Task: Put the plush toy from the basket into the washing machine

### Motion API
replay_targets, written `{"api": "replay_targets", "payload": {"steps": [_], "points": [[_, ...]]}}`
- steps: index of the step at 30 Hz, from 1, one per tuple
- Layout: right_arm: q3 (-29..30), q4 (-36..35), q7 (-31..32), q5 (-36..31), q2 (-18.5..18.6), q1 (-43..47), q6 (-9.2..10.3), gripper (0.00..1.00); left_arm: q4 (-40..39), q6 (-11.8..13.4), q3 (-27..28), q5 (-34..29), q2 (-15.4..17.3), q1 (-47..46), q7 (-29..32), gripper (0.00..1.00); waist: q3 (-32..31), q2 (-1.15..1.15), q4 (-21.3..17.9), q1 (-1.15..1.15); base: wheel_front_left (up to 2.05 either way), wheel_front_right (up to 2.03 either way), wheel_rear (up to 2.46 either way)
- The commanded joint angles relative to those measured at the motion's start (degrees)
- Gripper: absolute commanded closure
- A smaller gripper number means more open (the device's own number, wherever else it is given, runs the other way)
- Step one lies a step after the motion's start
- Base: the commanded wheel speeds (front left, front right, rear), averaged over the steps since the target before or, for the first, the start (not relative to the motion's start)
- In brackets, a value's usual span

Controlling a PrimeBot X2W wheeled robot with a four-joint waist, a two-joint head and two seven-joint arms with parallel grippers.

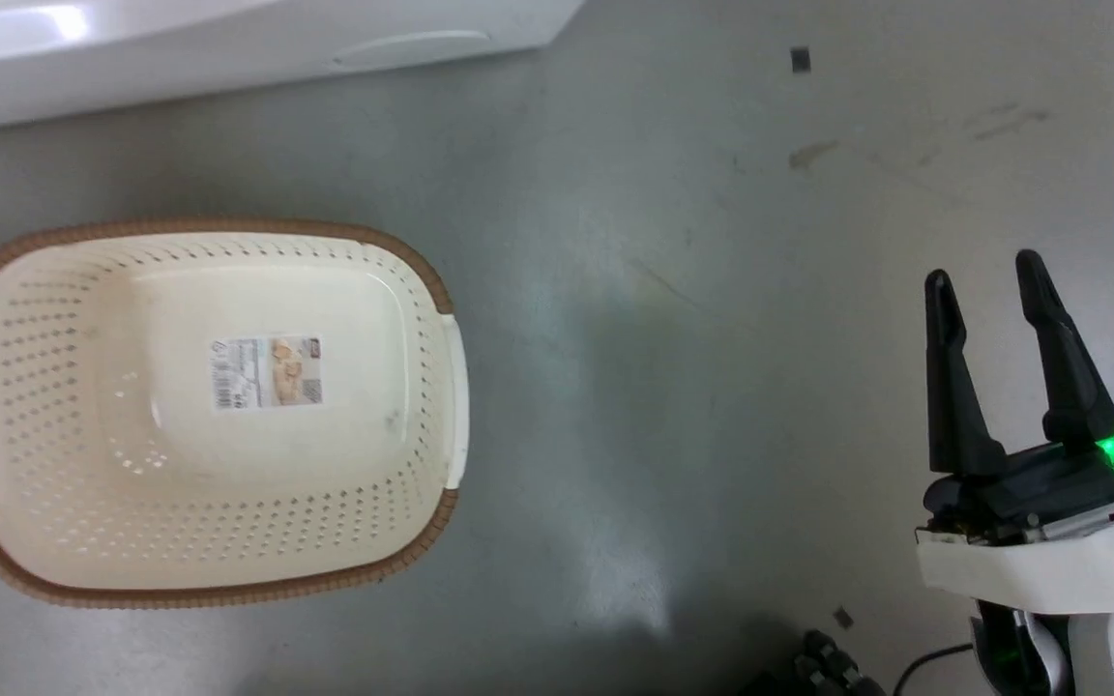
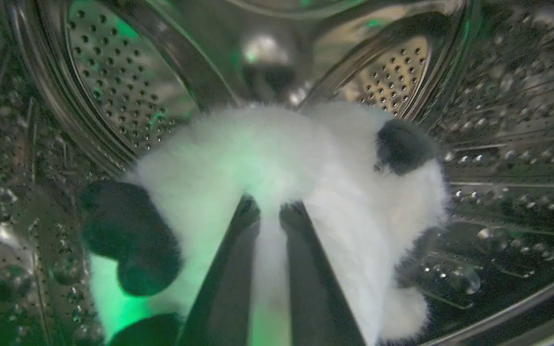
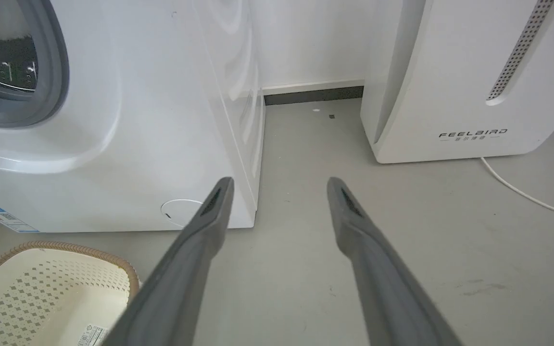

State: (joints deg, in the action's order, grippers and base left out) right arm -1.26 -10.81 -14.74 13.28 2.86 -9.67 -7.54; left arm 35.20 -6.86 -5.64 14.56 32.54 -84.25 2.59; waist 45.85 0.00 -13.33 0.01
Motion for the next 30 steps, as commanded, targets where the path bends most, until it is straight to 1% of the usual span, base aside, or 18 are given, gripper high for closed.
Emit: {"api": "replay_targets", "payload": {"steps": [1,5,8,14,17,21,22,23,26,29,30], "points": [[-0.4,-0.4,-0.3,0.5,0.0,-1.0,0.05,0.0,1.0,-0.3,-0.8,-0.5,0.4,-2.1,0.5,1.0,2.8,0.0,-1.8,-0.01,0.0,0.0,0.0],[-1.5,-0.9,-0.3,0.6,0.0,-1.6,0.05,0.0,6.8,-0.5,-5.3,-2.6,1.9,-6.9,4.0,1.0,4.7,0.0,-2.9,-0.01,0.0,0.0,0.0],[-1.9,-1.0,-0.3,0.9,0.0,-1.9,0.05,0.0,10.3,-0.6,-9.4,-2.6,2.2,-9.2,7.1,1.0,5.8,0.0,-3.3,-0.01,0.0,0.0,0.0],[-2.2,-1.3,-0.3,0.9,0.0,-1.9,0.05,0.0,13.2,-0.6,-20.7,3.3,3.6,-10.5,13.6,1.0,6.9,0.0,-3.3,-0.01,0.0,0.0,0.0],[-2.1,-1.2,-0.3,0.8,0.0,-2.2,0.05,0.0,13.0,-0.6,-24.8,7.0,4.8,-10.8,14.0,1.0,7.2,0.0,-3.0,-0.01,0.0,0.0,0.0],[-2.0,-0.9,-0.3,0.6,0.0,-2.7,0.05,0.0,12.8,-0.6,-28.8,10.6,6.4,-10.6,11.7,1.0,6.5,0.0,-2.6,-0.01,0.0,0.0,0.0],[-1.8,-0.8,-0.3,0.5,0.0,-2.8,0.05,0.0,12.9,-0.6,-29.5,11.2,6.7,-10.6,10.6,0.86,6.2,0.0,-2.5,-0.01,0.0,0.0,0.0],[-1.6,-0.7,-0.3,0.4,0.0,-2.9,0.05,0.0,13.2,-0.6,-29.9,11.7,6.9,-10.5,9.4,0.0,5.8,0.0,-2.3,-0.01,0.0,0.0,0.0],[-0.7,-0.1,-0.3,-0.2,0.0,-3.0,0.05,0.0,15.3,-0.6,-30.6,13.3,6.4,-9.3,6.5,0.0,3.7,0.0,-1.5,-0.01,0.0,0.0,0.0],[0.3,0.7,-0.3,-1.1,0.0,-3.0,0.05,0.0,17.0,-0.6,-31.8,14.2,5.1,-6.9,2.7,0.0,0.6,0.0,-0.3,-0.01,0.0,0.0,0.0],[0.3,0.7,-0.3,-1.1,0.0,-3.0,0.05,0.0,17.0,-0.6,-31.8,14.2,5.1,-6.9,2.7,0.0,0.6,0.0,-0.3,-0.01,0.0,0.0,0.0]]}}
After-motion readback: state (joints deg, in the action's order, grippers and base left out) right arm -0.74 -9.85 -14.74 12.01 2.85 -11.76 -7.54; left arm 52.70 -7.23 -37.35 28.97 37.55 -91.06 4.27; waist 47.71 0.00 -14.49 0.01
